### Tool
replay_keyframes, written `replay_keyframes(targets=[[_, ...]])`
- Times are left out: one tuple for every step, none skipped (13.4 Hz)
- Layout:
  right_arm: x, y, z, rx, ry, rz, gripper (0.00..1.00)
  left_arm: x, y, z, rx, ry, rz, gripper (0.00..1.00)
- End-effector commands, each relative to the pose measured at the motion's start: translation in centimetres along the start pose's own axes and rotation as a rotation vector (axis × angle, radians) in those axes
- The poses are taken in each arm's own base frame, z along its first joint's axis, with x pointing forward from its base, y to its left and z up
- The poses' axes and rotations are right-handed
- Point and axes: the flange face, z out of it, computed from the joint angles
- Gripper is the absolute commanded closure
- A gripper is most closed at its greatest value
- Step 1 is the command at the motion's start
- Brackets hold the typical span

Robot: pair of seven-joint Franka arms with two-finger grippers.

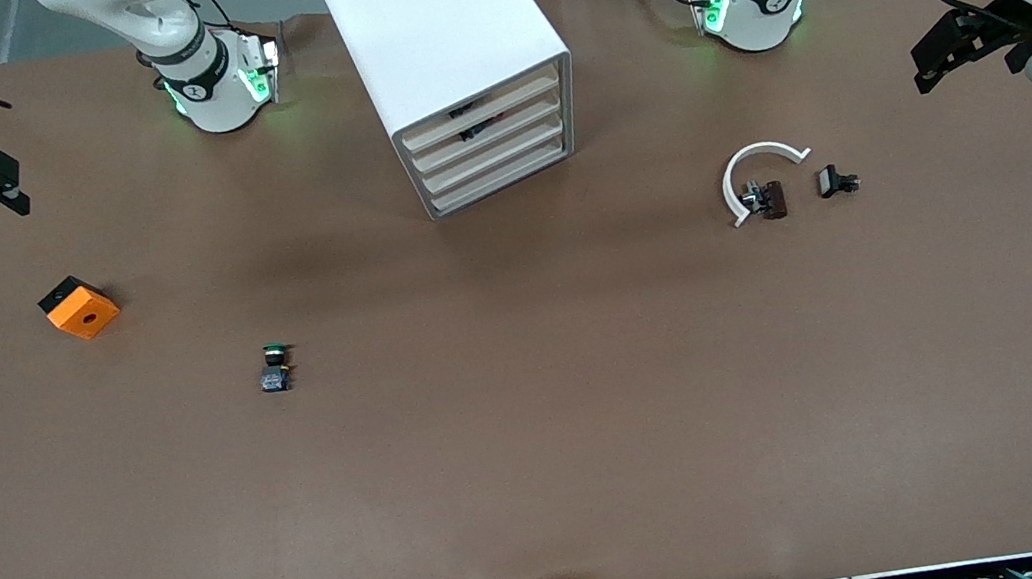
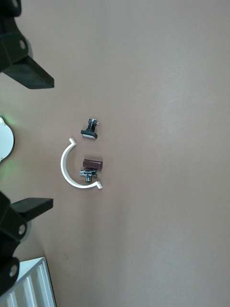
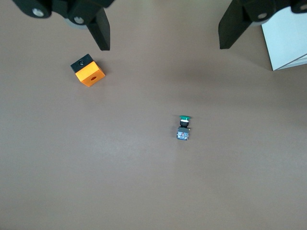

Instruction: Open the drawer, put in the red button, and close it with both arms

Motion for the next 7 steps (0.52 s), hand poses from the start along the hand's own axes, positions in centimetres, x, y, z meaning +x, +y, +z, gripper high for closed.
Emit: replay_keyframes(targets=[[0.03,-0.16,-0.50,-0.018,0.003,0.002,0.00,-0.72,-0.73,-0.88,-0.006,0.003,0.008,0.00],[0.03,-0.16,-0.50,-0.018,0.003,0.002,0.00,-0.50,-0.91,-0.87,-0.012,0.002,0.004,0.00],[0.03,-0.16,-0.50,-0.018,0.003,0.002,0.00,-0.34,-0.98,-1.00,-0.013,0.005,0.004,0.00],[0.03,-0.16,-0.50,-0.018,0.003,0.002,0.00,-0.31,-0.98,-0.98,-0.013,0.004,0.004,0.00],[0.03,-0.16,-0.50,-0.018,0.003,0.002,0.00,-0.25,-0.90,-0.92,-0.013,0.004,0.001,0.00],[0.03,-0.16,-0.50,-0.018,0.003,0.002,0.00,-0.25,-0.90,-0.92,-0.013,0.004,0.004,0.00],[0.03,-0.16,-0.50,-0.018,0.003,0.002,0.00,-0.25,-0.90,-0.92,-0.013,0.004,0.003,0.00]])
